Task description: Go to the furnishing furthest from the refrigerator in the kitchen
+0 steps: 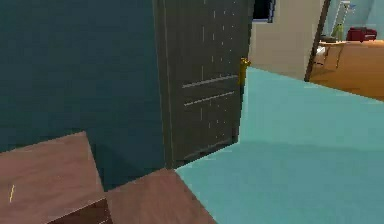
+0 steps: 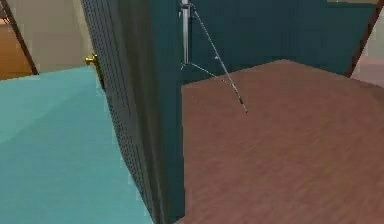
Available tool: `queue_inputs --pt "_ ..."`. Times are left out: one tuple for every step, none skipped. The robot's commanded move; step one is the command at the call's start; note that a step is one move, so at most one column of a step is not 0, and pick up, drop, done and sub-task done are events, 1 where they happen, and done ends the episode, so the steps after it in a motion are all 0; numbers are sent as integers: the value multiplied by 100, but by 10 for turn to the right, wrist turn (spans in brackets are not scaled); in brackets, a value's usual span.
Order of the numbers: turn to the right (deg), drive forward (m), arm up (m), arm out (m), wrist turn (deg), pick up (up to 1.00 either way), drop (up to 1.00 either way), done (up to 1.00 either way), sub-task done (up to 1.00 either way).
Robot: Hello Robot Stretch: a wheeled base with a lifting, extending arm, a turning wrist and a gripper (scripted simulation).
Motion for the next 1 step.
queue_inputs --pt "300 0 0 0 0 0 0 0 0"
